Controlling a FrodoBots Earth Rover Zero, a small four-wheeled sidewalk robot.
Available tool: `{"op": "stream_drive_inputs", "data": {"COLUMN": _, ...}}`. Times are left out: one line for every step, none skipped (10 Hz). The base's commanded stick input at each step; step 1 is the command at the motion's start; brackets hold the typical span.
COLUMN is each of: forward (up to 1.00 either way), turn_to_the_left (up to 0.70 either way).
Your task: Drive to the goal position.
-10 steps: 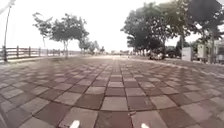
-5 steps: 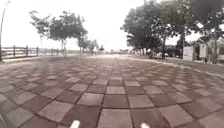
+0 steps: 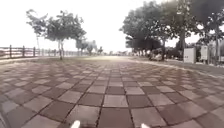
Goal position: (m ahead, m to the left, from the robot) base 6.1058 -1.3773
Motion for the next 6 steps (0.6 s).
{"op": "stream_drive_inputs", "data": {"forward": 0.7, "turn_to_the_left": 0.0}}
{"op": "stream_drive_inputs", "data": {"forward": 0.7, "turn_to_the_left": 0.0}}
{"op": "stream_drive_inputs", "data": {"forward": 0.7, "turn_to_the_left": 0.0}}
{"op": "stream_drive_inputs", "data": {"forward": 0.7, "turn_to_the_left": 0.0}}
{"op": "stream_drive_inputs", "data": {"forward": 0.7, "turn_to_the_left": 0.0}}
{"op": "stream_drive_inputs", "data": {"forward": 0.7, "turn_to_the_left": 0.0}}
